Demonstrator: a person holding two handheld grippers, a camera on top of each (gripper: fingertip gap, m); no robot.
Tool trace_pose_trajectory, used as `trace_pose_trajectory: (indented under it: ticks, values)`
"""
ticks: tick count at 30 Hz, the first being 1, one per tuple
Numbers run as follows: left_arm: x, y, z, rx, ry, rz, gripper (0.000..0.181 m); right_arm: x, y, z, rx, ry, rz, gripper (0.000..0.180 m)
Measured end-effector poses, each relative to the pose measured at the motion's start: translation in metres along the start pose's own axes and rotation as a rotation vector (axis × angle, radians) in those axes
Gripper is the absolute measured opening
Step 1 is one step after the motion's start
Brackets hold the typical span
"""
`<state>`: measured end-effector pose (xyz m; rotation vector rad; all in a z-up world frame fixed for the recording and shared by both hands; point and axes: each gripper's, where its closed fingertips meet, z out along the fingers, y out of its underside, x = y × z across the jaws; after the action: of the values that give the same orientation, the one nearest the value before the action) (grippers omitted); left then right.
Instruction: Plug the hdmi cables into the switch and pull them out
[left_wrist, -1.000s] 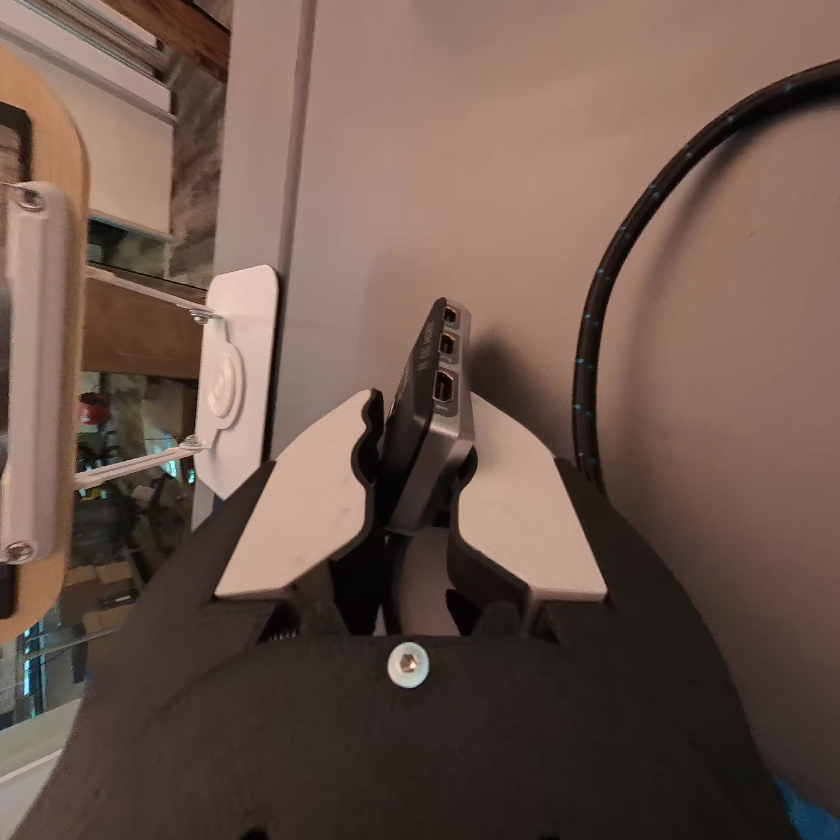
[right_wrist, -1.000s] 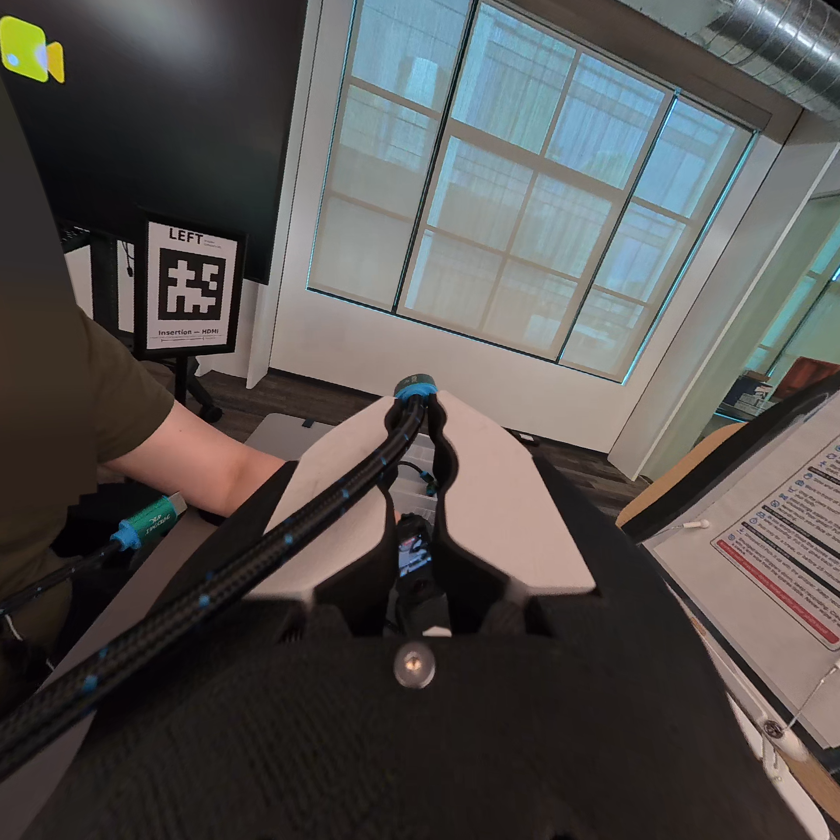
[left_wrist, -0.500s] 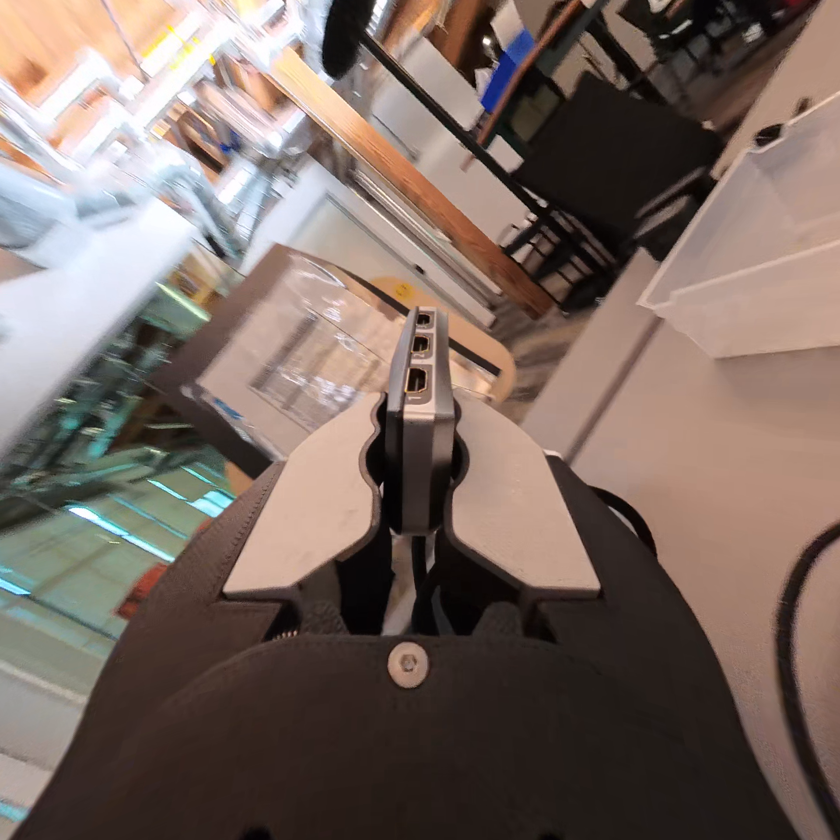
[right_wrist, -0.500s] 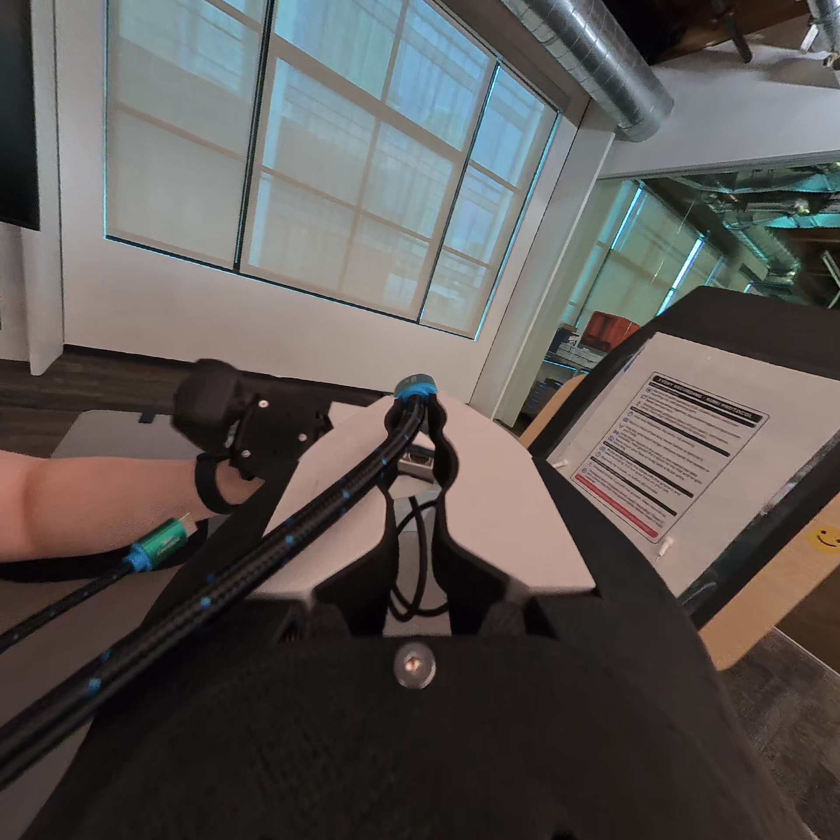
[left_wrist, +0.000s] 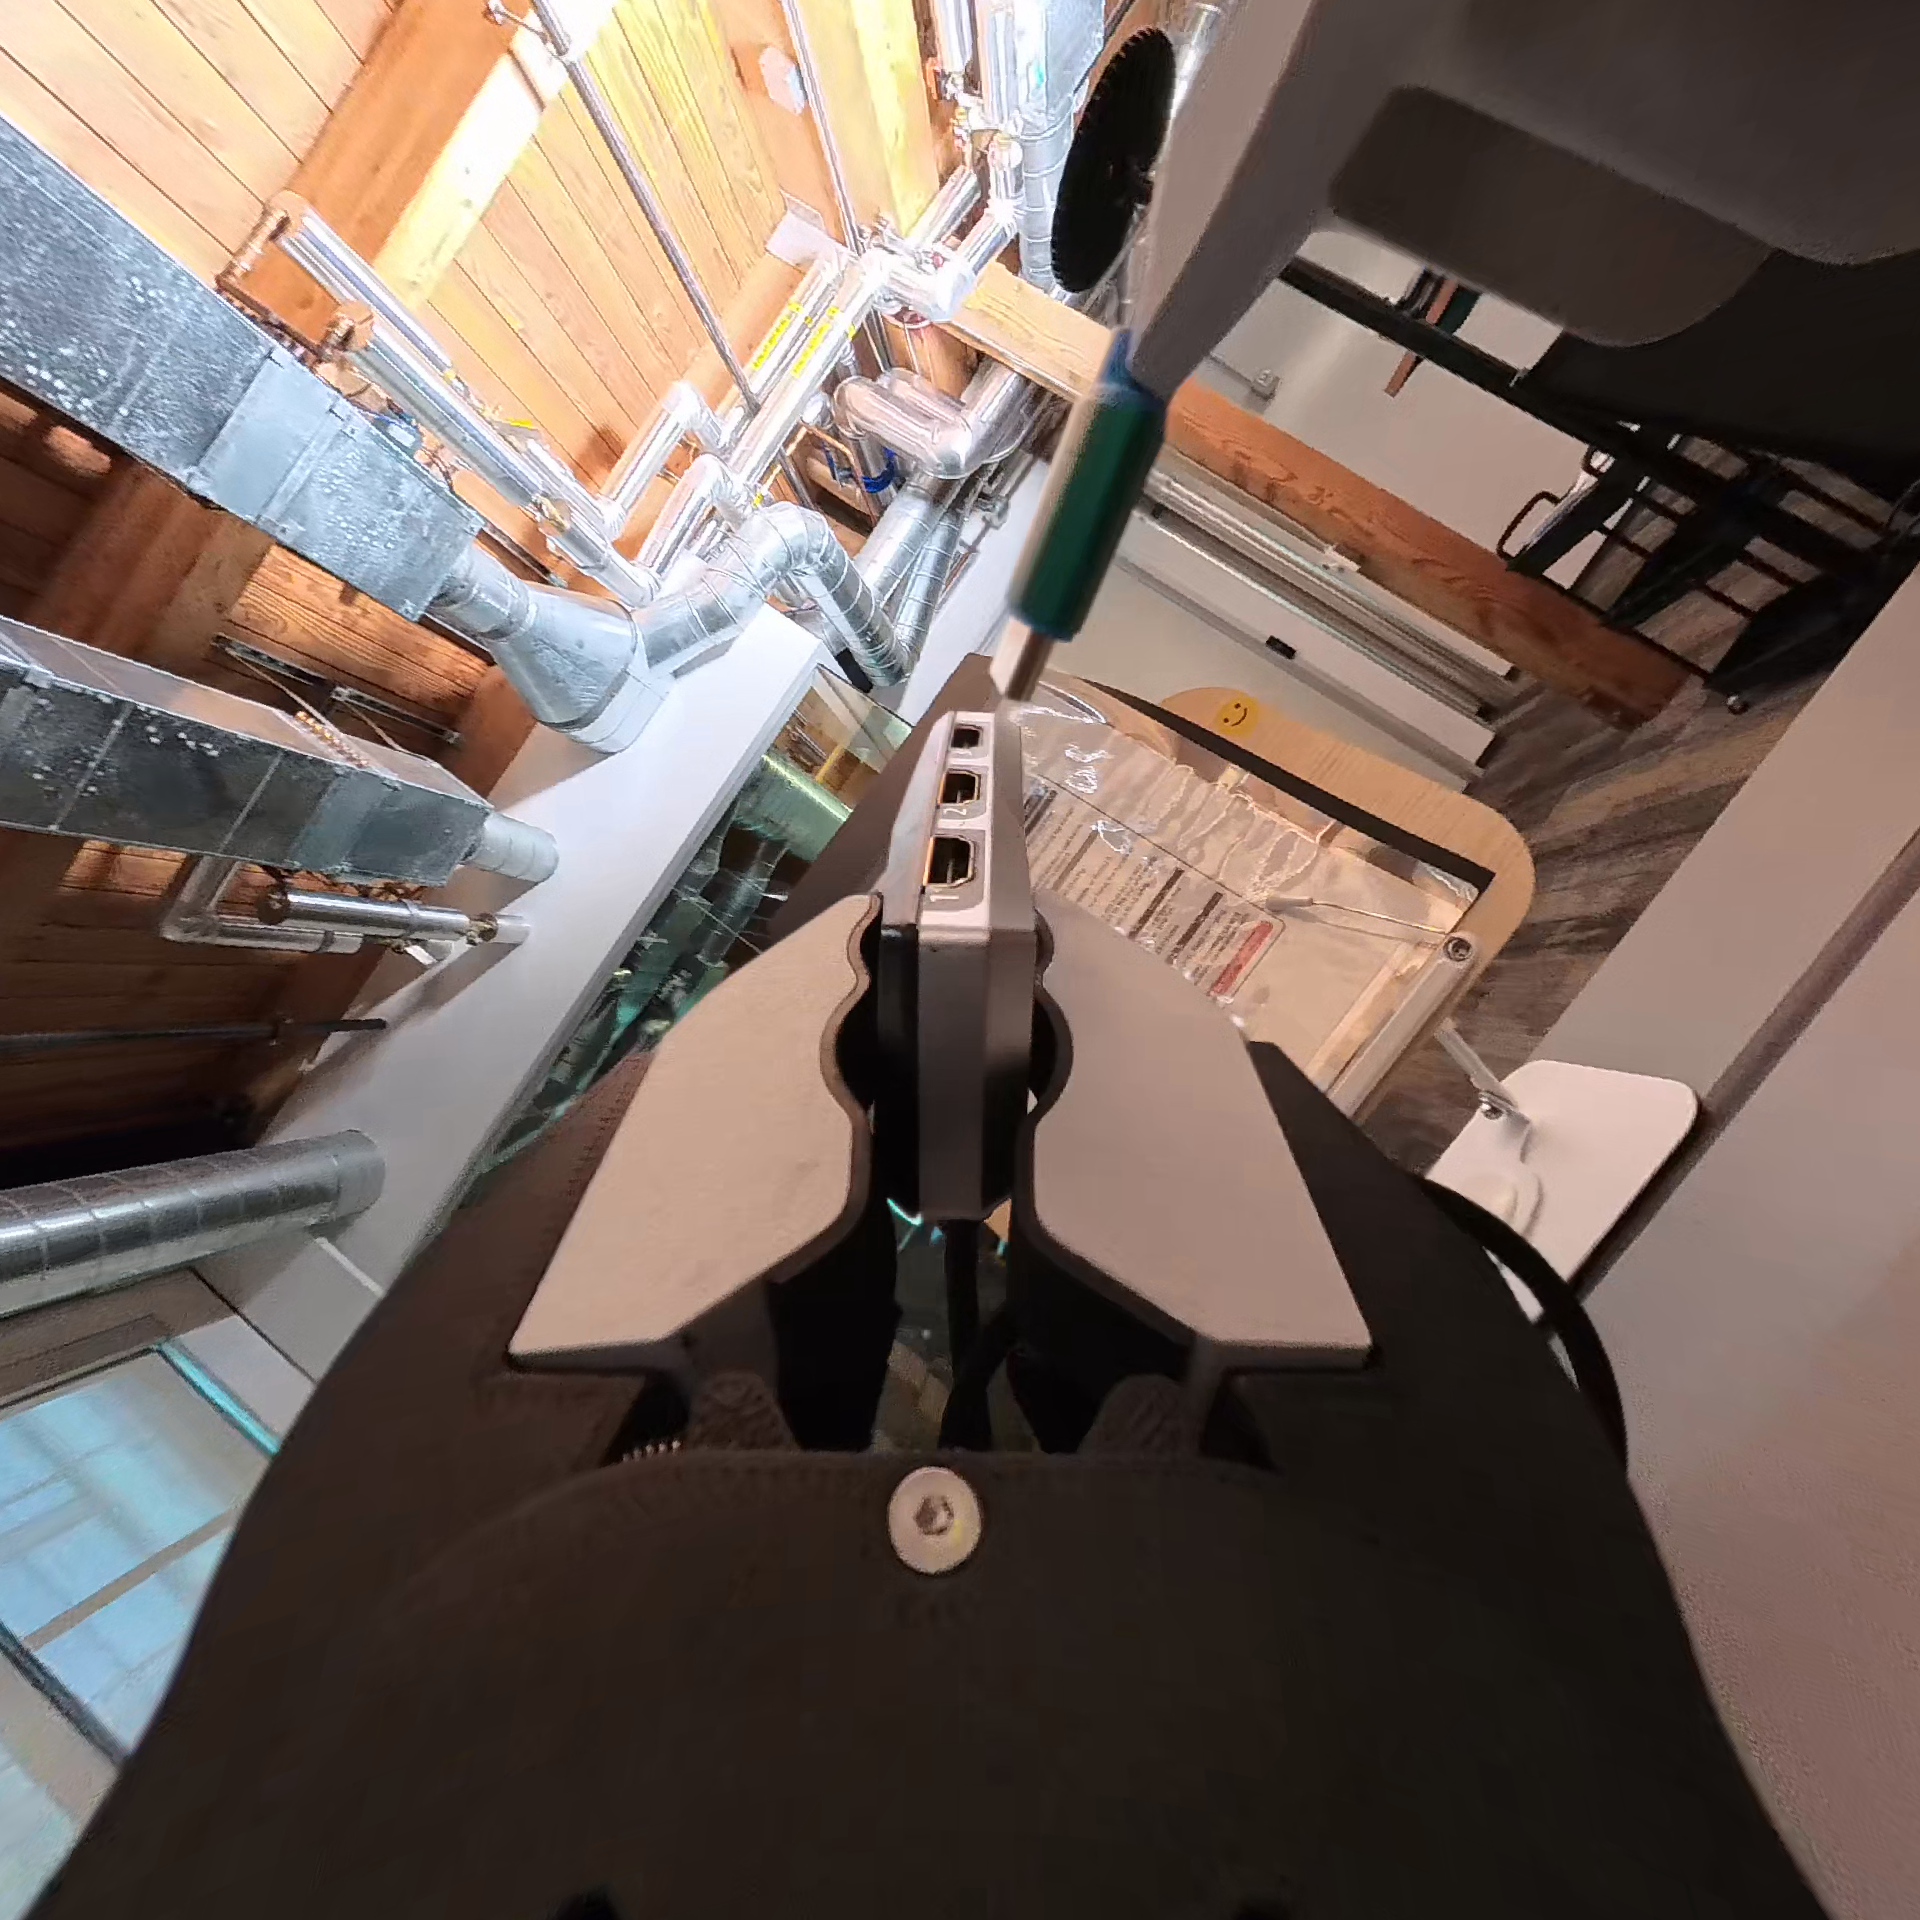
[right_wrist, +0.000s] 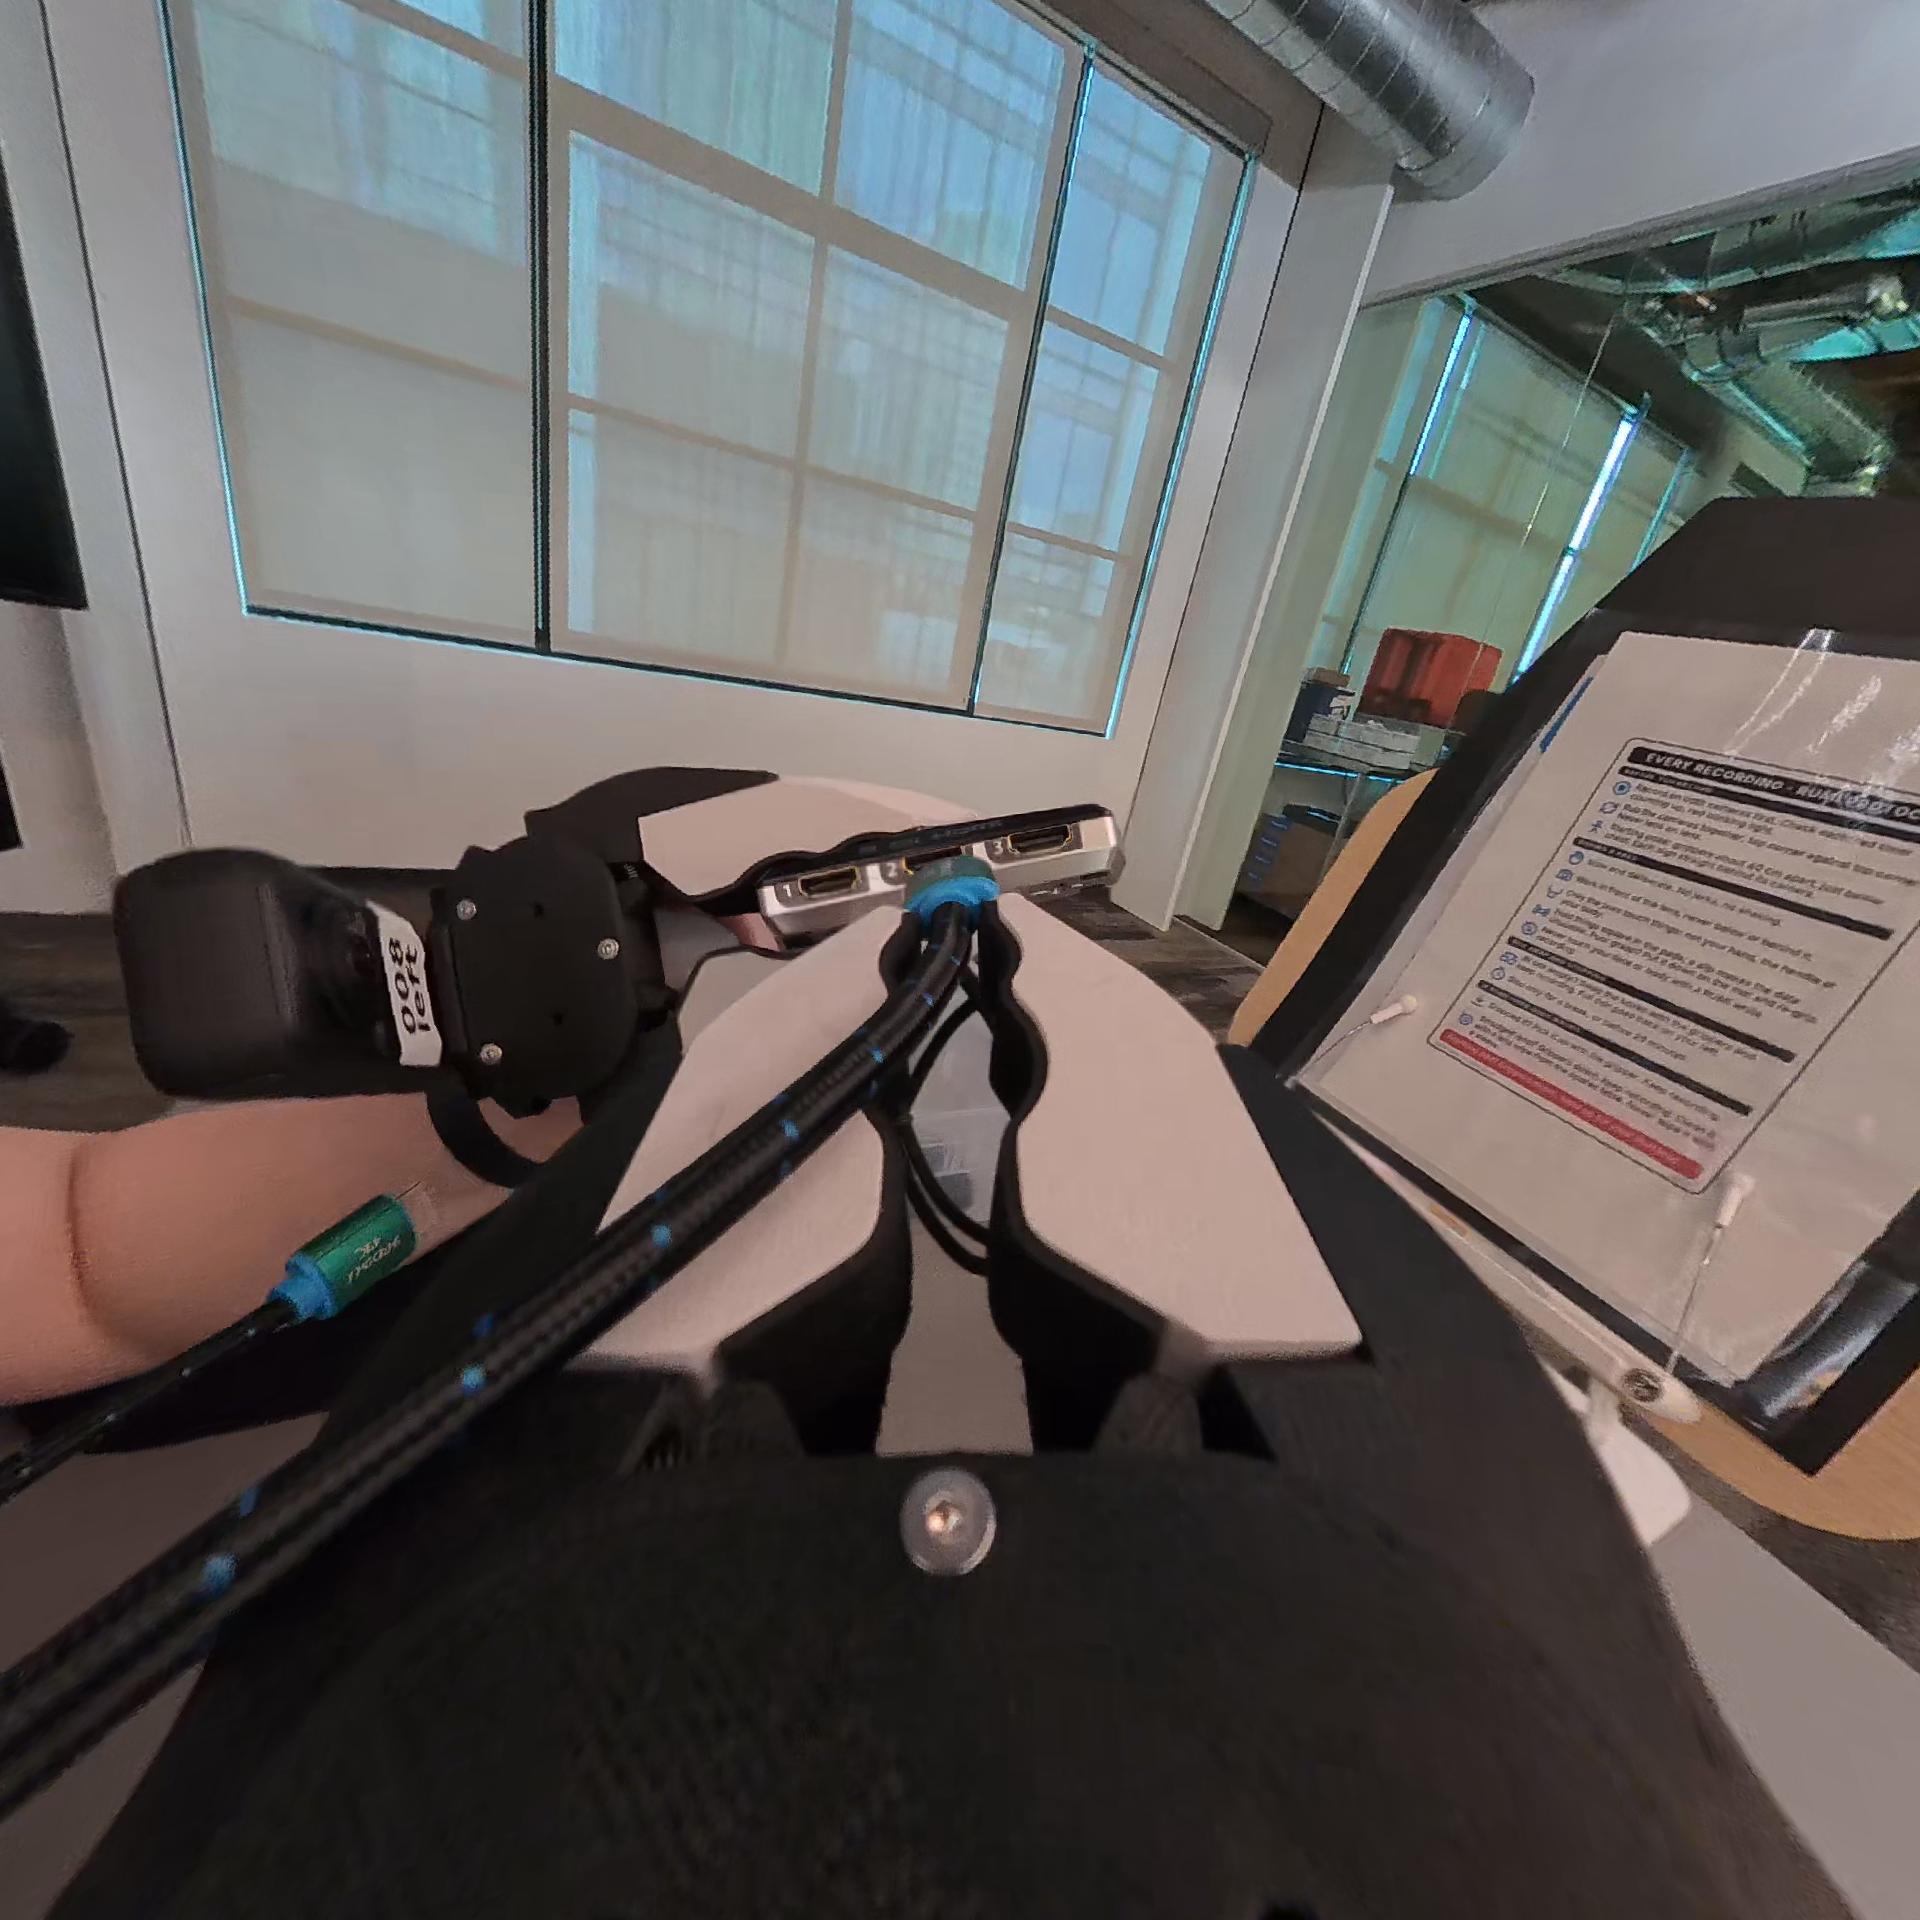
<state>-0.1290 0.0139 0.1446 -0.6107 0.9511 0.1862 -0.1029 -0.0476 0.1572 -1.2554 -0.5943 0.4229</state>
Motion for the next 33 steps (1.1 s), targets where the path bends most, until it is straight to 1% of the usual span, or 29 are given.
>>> trace_pose_trajectory:
  ticks: [1, 14, 26, 33]
  values:
    - [0.0, 0.0, 0.0, 0.0, -0.006, 0.014, 0.022, -0.001, 0.001, 0.001, 0.006, -0.008, 0.015, 0.011]
    - [0.006, 0.0, 0.0, -0.004, -0.022, 0.081, 0.022, 0.0, 0.011, 0.008, -0.003, -0.02, 0.074, 0.011]
    - [0.008, -0.002, -0.002, -0.002, -0.03, 0.159, 0.021, 0.003, 0.014, 0.007, -0.007, -0.064, 0.2, 0.011]
    - [0.016, -0.001, -0.002, -0.019, -0.005, 0.221, 0.021, 0.005, 0.019, 0.003, -0.094, -0.049, 0.136, 0.011]
